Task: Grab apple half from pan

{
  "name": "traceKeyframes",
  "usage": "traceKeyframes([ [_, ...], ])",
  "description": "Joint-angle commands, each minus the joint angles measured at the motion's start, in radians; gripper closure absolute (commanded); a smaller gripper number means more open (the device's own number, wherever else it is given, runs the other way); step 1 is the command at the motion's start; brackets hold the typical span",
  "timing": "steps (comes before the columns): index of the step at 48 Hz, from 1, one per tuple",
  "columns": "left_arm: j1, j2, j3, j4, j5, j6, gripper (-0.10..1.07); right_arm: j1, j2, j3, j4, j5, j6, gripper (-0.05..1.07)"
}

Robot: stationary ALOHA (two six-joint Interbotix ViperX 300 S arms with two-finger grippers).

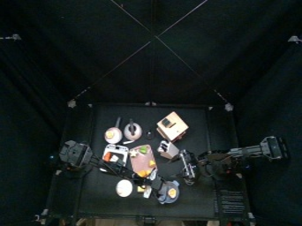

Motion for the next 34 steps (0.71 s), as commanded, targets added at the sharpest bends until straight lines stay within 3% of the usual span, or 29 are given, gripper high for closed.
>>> traceKeyframes([
  [1, 0.003, -0.078, 0.017, -0.012, 0.029, 0.000, -0.01, -0.002, -0.011, -0.009, 0.003, -0.003, 0.000, -0.01],
  [8, 0.002, -0.190, 0.123, -0.067, 0.161, 0.000, -0.01, 0.000, -0.009, -0.009, 0.003, -0.003, 0.000, -0.01],
  [17, -0.006, -0.325, 0.253, -0.199, 0.448, 0.002, -0.01, -0.002, -0.006, -0.009, 0.003, -0.002, 0.000, -0.01],
  [25, -0.015, -0.399, 0.310, -0.345, 0.698, 0.003, -0.01, -0.002, -0.005, -0.009, 0.005, -0.003, 0.000, -0.01],
  [34, -0.008, -0.419, 0.342, -0.508, 1.014, -0.002, -0.01, -0.005, -0.002, -0.009, 0.005, -0.003, 0.002, -0.01],
])
